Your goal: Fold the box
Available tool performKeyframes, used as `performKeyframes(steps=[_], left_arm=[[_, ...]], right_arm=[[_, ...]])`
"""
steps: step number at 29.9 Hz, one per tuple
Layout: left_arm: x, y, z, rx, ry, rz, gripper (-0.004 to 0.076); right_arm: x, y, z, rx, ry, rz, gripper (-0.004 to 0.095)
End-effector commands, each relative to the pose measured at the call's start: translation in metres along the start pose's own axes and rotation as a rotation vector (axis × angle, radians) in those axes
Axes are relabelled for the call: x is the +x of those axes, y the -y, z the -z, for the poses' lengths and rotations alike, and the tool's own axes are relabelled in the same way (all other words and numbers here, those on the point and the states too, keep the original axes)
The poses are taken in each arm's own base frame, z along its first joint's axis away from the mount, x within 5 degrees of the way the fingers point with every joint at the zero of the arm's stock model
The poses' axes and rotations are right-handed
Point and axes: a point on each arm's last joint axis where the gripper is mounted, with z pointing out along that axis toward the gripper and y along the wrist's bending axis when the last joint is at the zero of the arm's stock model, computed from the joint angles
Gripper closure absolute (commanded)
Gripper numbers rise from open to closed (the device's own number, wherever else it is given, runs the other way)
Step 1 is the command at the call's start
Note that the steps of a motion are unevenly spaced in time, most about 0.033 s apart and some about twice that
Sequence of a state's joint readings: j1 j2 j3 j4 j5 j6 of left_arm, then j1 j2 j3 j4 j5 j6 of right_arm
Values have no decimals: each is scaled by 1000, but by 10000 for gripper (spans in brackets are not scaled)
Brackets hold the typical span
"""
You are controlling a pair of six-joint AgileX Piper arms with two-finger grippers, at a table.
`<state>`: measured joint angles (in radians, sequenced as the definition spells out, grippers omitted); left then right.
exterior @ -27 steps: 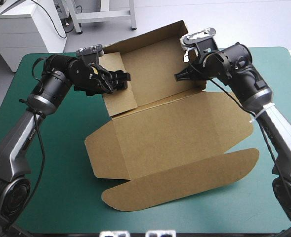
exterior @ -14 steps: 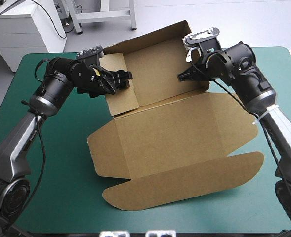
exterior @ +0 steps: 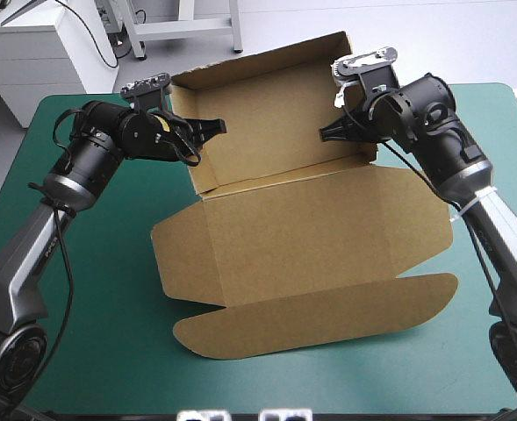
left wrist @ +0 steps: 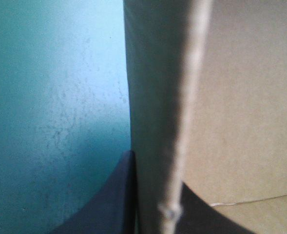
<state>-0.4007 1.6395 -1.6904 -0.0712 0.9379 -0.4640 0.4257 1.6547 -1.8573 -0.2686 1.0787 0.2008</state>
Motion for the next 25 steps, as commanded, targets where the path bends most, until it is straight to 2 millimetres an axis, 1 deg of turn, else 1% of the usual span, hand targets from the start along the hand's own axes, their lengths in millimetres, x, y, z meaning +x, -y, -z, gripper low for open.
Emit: performKeyframes(steps=[1, 6, 8, 10, 12, 15, 18, 21, 25], left_arm=[[-11, 11, 38, 90, 133, 10, 732], [-9, 10, 38, 67, 112, -79, 733], [-7, 8, 35, 47, 94, -103, 732], [-6, 6, 29, 30, 65, -135, 732], [-2, 4, 20, 4, 7, -153, 732], [7, -2, -1, -51, -121, -176, 732], [16, -9, -26, -102, -240, -171, 732], [20, -12, -47, -124, -294, -175, 732], [29, -19, -72, -162, -384, -180, 732]], right_arm=[[-6, 11, 19, 52, 52, -7, 922], [2, 8, 0, 72, -58, -42, 922], [8, 6, -8, 73, -135, -70, 922], [14, 4, -18, 56, -196, -83, 922], [18, -3, -25, -8, -234, -94, 922], [24, -8, -34, -58, -279, -103, 922], [33, -8, -42, -41, -319, -92, 922], [43, -2, -53, -9, -361, -114, 922], [58, 3, -69, -54, -400, -137, 922]])
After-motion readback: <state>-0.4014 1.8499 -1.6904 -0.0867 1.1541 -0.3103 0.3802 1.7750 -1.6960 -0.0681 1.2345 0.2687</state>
